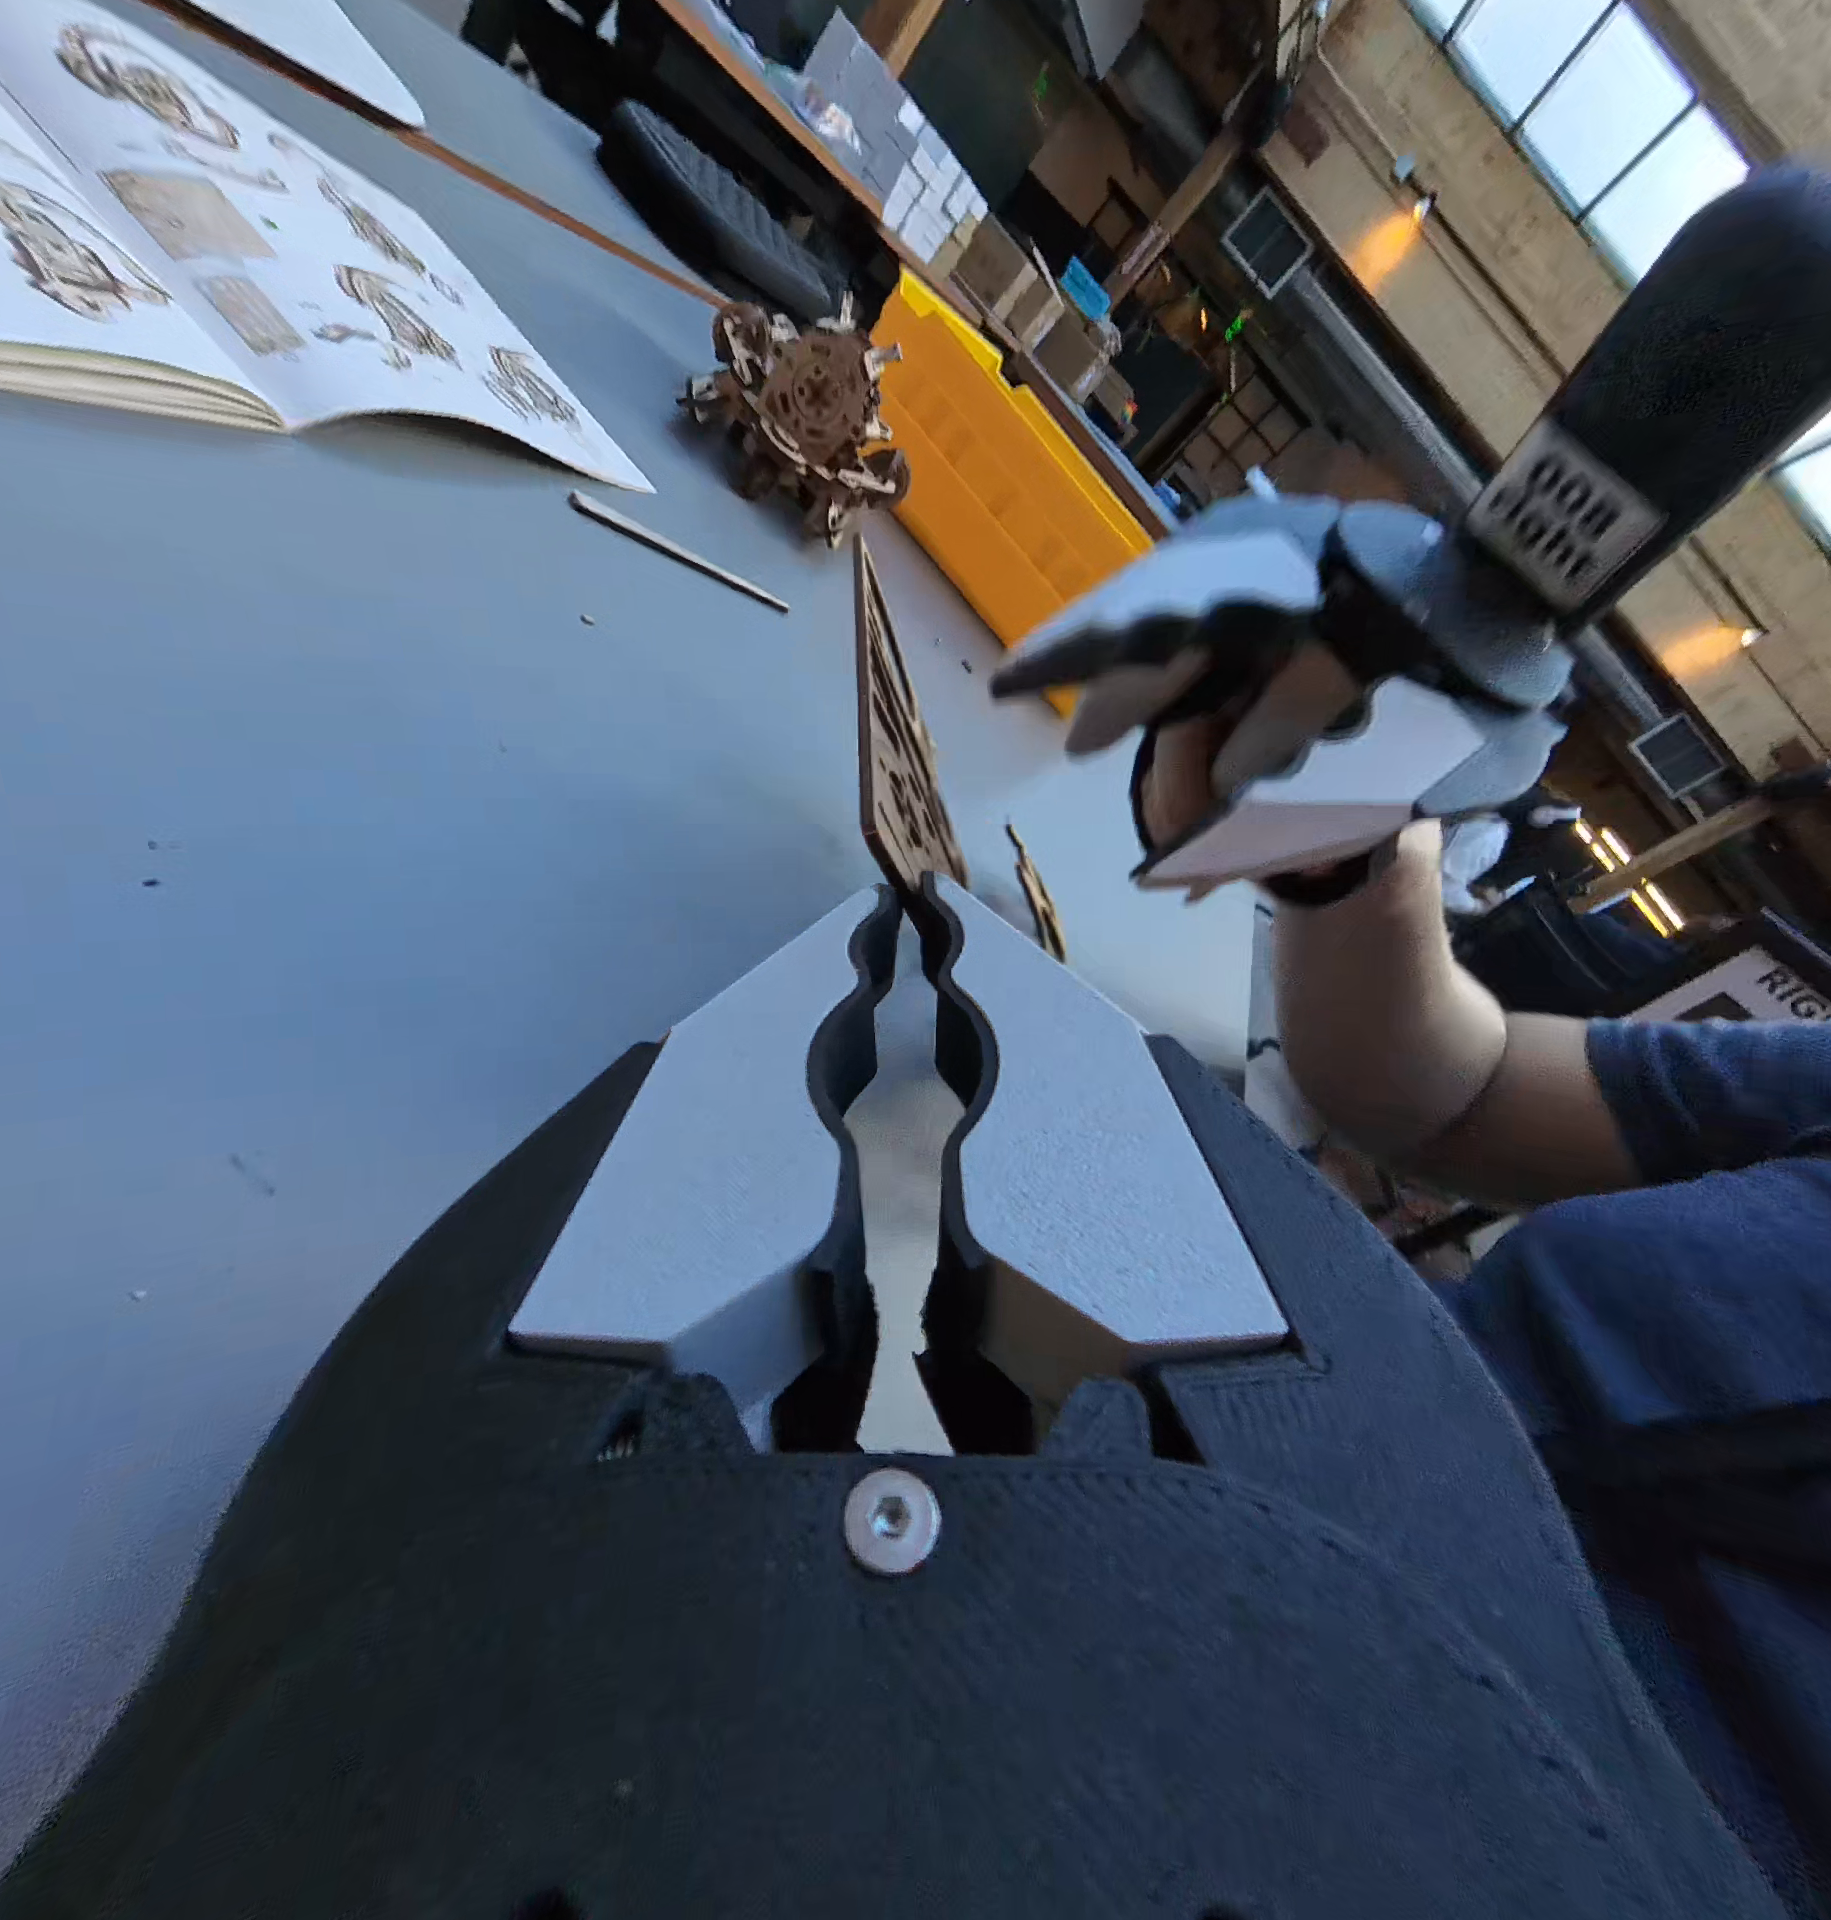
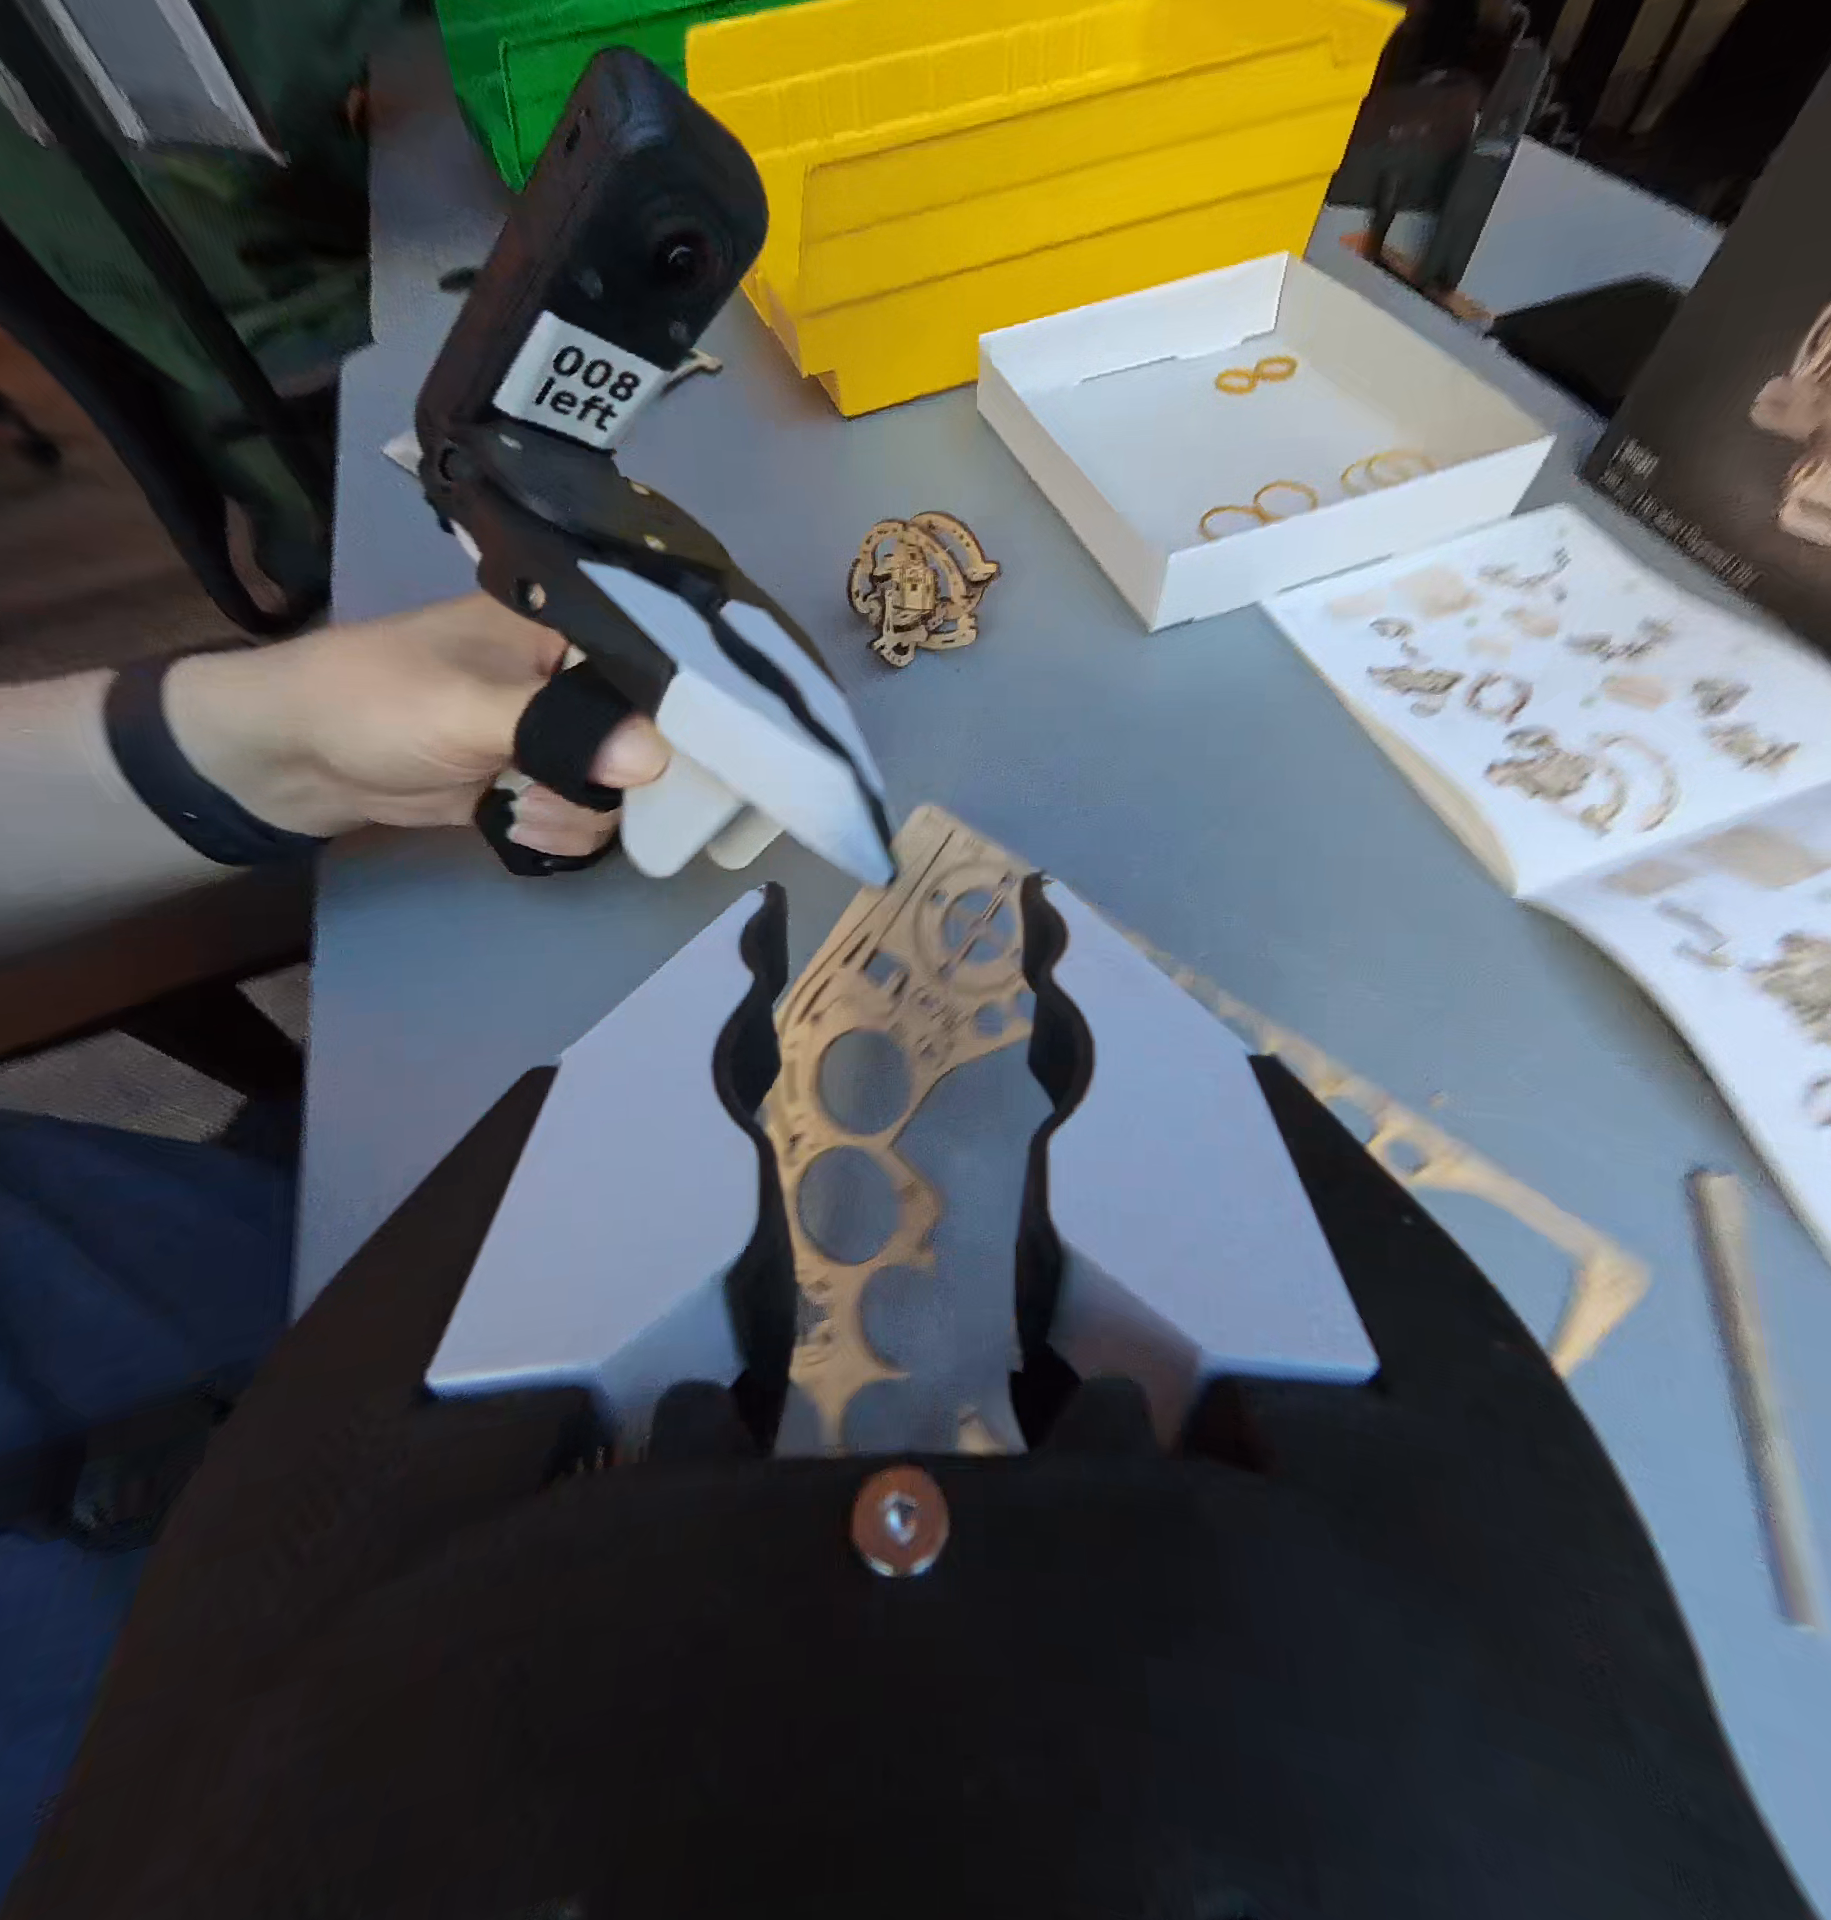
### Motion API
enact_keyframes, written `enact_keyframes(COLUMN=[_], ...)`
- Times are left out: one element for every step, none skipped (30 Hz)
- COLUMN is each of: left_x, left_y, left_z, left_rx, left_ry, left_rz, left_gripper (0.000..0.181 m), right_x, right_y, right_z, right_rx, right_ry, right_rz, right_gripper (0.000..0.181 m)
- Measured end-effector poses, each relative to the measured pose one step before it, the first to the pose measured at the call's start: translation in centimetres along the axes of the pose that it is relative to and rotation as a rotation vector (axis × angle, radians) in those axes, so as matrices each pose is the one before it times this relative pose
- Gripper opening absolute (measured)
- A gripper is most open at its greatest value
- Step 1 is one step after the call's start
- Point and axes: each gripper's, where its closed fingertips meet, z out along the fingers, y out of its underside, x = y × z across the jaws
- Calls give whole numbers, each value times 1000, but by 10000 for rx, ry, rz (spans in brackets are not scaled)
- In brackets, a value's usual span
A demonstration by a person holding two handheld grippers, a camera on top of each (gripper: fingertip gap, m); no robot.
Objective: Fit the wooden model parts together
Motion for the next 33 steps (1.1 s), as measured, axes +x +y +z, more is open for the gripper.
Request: enact_keyframes(left_x=[-66,145,209,119,157,203,122,-39,-112,-80,-102,-77,-44,-47,-34,-73,-55,26,133,125,100,9,-1,43,165,243,233,103,13,-114,-136,-46,117], left_y=[570,351,176,-25,-113,-73,4,-33,-29,34,27,34,70,3,21,67,66,40,-12,-106,-210,-207,-67,95,155,91,-4,-13,45,103,97,74,71], left_z=[298,256,183,88,11,-9,-22,-43,-50,-37,-29,-8,24,18,22,25,21,-6,-44,-84,-89,-106,-70,-19,-7,-22,-31,-28,-13,10,0,7,14], left_rx=[-276,-158,-86,19,66,10,-56,-8,7,-19,-2,-1,-29,14,-25,-58,-63,-33,14,115,207,226,127,5,-55,-24,3,-38,-97,-132,-118,-89,-82], left_ry=[-105,11,48,23,85,144,98,-15,-83,-50,-55,-17,2,-17,-46,-103,-107,-25,109,168,182,149,133,140,177,166,104,18,-52,-122,-133,-86,32], left_rz=[146,149,59,1,-36,-84,-94,-37,11,41,20,-5,-22,-14,37,80,36,0,-29,-113,-175,-140,-131,-68,-28,43,73,60,84,110,98,114,88], left_gripper=[2,2,2,1,1,1,2,1,2,2,2,2,2,1,1,1,2,1,1,2,2,2,1,1,1,1,2,2,2,2,2,2,2], right_x=[822,787,469,-445,-480,22,158,144,-132,-220,32,-13,78,74,-42,-54,-47,-243,-297,-169,-44,-19,-25,-99,-272,-333,-237,-126,-45,54,87,37,-107], right_y=[-693,-290,306,726,712,619,425,122,6,78,90,79,91,56,56,109,78,56,-1,-69,-137,-190,-99,60,167,94,29,77,67,108,98,59,137], right_z=[19,271,570,671,625,560,425,308,192,176,137,92,47,57,80,117,131,82,-2,-68,-114,-55,20,86,83,26,-20,-18,39,67,76,53,7], right_rx=[-220,-321,-605,-832,-748,-600,-470,-207,-73,-83,-73,-1,15,18,19,-11,-33,-42,-22,14,50,99,40,-64,-122,-71,-37,-64,-52,-107,-68,-33,-90], right_ry=[82,-46,-328,-900,-876,-486,-298,-161,-257,-265,-104,-104,-47,-71,-136,-125,-85,-196,-240,-198,-156,-147,-143,-186,-336,-452,-425,-365,-307,-184,-94,-105,-189], right_rz=[-802,-669,-270,-13,143,259,164,145,140,229,282,181,164,218,184,108,137,138,152,183,182,183,90,-9,-72,34,153,205,298,291,210,237,248], right_gripper=[49,54,60,60,60,59,54,50,46,44,44,42,40,39,37,34,32,29,26,26,26,26,26,26,25,23,21,20,19,18,17,16,16])
